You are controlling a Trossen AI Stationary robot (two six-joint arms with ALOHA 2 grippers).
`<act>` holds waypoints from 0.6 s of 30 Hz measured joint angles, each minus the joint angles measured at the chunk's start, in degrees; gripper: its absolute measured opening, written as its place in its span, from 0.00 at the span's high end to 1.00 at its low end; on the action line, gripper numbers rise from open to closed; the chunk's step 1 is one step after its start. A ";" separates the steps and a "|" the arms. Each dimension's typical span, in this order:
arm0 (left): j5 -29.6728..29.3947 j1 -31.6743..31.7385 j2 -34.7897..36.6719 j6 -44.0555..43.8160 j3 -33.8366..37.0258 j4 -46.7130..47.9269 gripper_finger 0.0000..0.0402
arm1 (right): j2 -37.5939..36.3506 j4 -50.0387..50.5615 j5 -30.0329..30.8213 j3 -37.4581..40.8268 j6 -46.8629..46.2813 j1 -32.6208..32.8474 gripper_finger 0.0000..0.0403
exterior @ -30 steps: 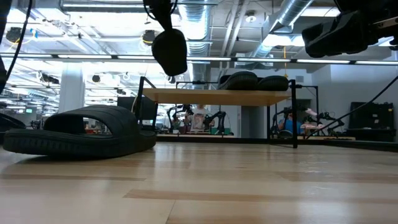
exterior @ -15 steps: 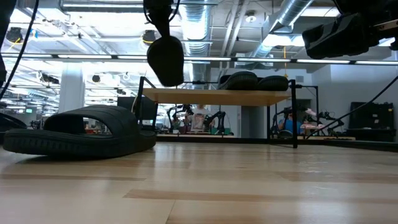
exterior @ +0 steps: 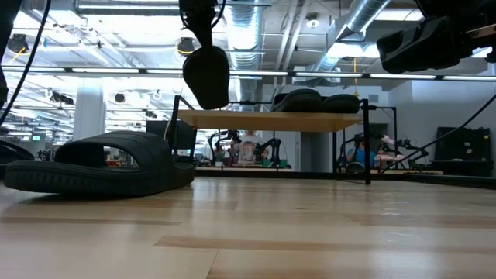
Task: Pick and place slides into the shelf
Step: Put the left black slide on the shelf
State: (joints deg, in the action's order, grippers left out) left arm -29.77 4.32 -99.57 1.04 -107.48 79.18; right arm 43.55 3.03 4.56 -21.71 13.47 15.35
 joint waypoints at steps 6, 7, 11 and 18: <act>-0.92 0.00 0.10 0.09 1.20 -0.18 1.00 | 0.00 0.00 0.00 0.00 -0.06 0.00 1.00; -1.09 0.00 0.07 0.07 1.68 -0.11 1.00 | 0.00 0.00 0.00 0.00 -0.07 0.00 1.00; -1.51 0.00 0.07 0.28 4.21 -0.49 1.00 | 0.00 0.00 0.00 0.00 -0.09 0.00 1.00; -1.51 0.15 0.04 0.27 7.66 -2.30 1.00 | 0.00 0.00 0.00 0.00 -0.07 0.00 1.00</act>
State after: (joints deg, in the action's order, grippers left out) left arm -31.28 4.47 -99.53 1.31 -99.82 76.87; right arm 43.55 3.03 4.56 -21.71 13.41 15.35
